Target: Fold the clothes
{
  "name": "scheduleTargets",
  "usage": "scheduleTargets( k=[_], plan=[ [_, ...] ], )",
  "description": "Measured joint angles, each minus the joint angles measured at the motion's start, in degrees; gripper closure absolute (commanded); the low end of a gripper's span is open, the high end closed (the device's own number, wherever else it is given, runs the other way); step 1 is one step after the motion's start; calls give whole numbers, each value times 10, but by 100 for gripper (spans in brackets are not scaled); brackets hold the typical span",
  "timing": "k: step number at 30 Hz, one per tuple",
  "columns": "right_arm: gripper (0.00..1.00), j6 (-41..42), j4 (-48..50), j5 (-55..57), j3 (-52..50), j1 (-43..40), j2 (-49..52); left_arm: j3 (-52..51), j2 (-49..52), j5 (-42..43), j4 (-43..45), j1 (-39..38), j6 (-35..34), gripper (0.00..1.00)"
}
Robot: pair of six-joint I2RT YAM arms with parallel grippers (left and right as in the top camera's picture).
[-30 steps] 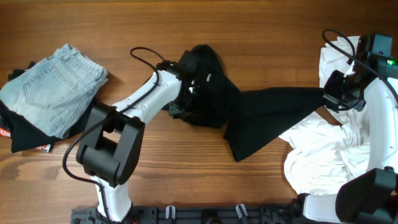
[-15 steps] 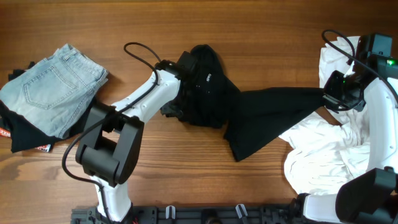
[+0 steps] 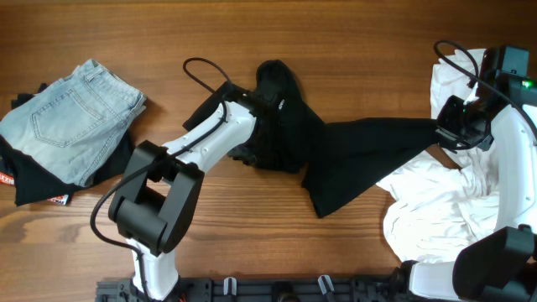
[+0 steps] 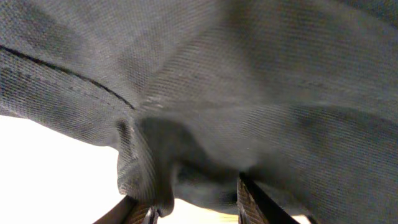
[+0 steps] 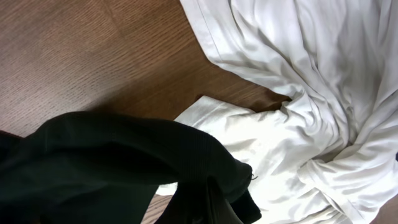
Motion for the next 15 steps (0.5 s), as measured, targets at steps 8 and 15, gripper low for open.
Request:
scheduleTargets(
  k=[8,15],
  plan=[
    [95,0,0,0,0,0,0,-13,0,-28,28,0,-2,66],
    [95,-2,0,0,0,0,0,-14,0,-32,36,0,-7,96]
  ],
)
